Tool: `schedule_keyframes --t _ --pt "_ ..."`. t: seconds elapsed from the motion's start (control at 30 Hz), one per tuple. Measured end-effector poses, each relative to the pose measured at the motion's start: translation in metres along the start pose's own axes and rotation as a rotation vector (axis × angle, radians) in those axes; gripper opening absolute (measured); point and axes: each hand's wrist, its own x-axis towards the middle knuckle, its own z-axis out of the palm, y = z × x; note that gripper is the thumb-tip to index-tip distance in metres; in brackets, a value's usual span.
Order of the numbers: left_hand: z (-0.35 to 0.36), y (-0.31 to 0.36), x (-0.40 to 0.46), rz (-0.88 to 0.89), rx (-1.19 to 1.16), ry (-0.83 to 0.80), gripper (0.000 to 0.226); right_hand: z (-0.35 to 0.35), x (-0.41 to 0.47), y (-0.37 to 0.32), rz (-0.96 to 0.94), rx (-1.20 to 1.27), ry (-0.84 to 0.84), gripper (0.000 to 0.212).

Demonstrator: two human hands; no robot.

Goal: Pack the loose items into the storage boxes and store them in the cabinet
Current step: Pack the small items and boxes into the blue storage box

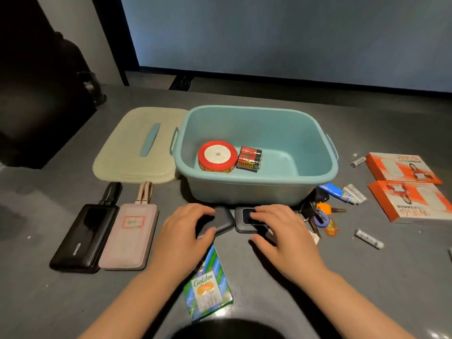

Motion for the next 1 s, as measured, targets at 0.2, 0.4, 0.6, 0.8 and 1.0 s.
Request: schedule_keyframes --t 0.2,0.4,0.6,0.8,1.0 --pt "0.021 -0.009 0.003 -0.101 0.083 -0.018 0.054 0.02 0.004 0.005 0.065 -0.187 -0.081 0.052" --pt "0.025 -0.015 0.002 -0.146 0.019 -0.038 0.065 0.017 0.004 0.007 0.018 -0.231 -0.079 0.05" --pt "0.016 -0.016 0.0 -0.189 0.0 0.007 0.068 0.01 0.007 0.012 0.005 -0.217 -0.161 0.053" --pt "-0.011 0.002 -0.016 -0.085 -0.029 0.087 0.064 0.004 0.015 0.011 0.103 -0.206 -0.306 0.077" --pt "-0.054 0.032 -0.014 -0.037 -0.121 0.257 0.063 -0.031 0.011 -0.01 0.113 -0.048 -0.121 0.07"
